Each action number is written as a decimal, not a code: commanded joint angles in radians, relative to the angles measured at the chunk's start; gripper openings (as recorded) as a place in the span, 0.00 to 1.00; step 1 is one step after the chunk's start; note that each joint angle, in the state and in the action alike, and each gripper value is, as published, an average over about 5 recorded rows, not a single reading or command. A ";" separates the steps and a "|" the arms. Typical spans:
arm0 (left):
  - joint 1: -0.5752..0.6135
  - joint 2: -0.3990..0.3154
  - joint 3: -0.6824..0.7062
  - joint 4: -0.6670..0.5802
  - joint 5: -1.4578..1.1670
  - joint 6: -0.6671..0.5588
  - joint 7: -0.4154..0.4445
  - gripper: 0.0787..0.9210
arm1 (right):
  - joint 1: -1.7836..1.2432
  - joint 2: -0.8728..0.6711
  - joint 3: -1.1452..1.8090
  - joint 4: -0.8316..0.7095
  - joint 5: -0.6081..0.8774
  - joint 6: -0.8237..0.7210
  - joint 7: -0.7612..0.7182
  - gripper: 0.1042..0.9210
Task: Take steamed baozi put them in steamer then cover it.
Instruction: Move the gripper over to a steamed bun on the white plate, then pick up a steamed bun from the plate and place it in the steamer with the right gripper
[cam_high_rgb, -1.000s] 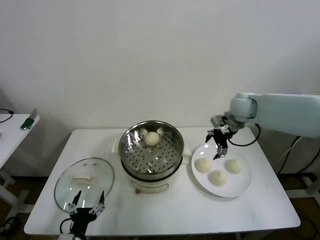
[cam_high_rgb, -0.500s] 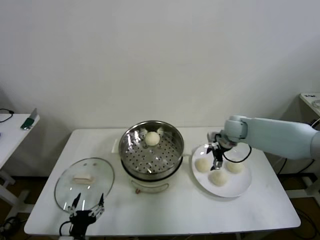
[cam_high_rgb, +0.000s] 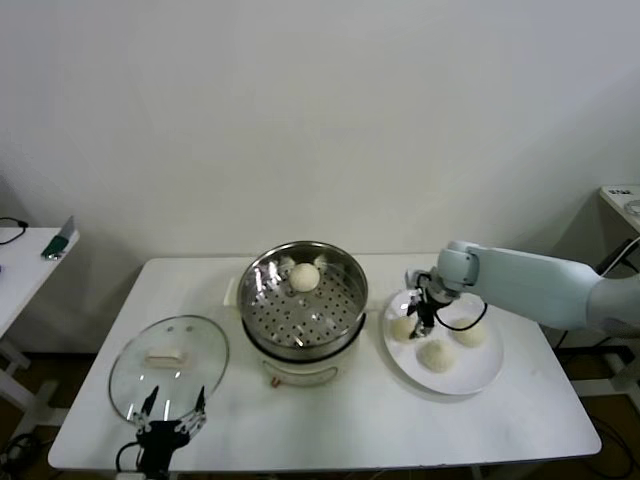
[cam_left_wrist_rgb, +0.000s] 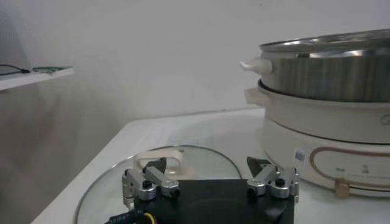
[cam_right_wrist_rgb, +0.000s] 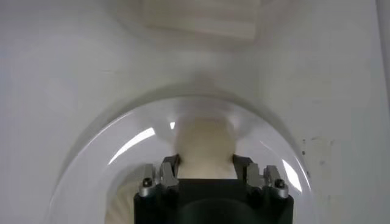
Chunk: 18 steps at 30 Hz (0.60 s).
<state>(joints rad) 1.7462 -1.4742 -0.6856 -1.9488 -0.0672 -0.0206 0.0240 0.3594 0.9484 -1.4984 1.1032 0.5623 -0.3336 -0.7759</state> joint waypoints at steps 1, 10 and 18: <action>0.004 0.000 0.002 -0.005 0.003 0.000 0.000 0.88 | 0.031 -0.007 0.023 -0.016 0.009 0.013 -0.033 0.57; 0.010 0.006 0.004 -0.017 0.006 -0.001 0.000 0.88 | 0.468 -0.069 -0.178 0.056 0.129 0.115 -0.207 0.57; 0.014 0.008 0.008 -0.029 0.008 0.000 -0.001 0.88 | 0.749 0.009 -0.168 0.170 0.347 0.091 -0.250 0.57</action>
<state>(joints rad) 1.7589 -1.4674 -0.6799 -1.9727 -0.0610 -0.0215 0.0236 0.7819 0.9150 -1.6215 1.1768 0.7242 -0.2518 -0.9472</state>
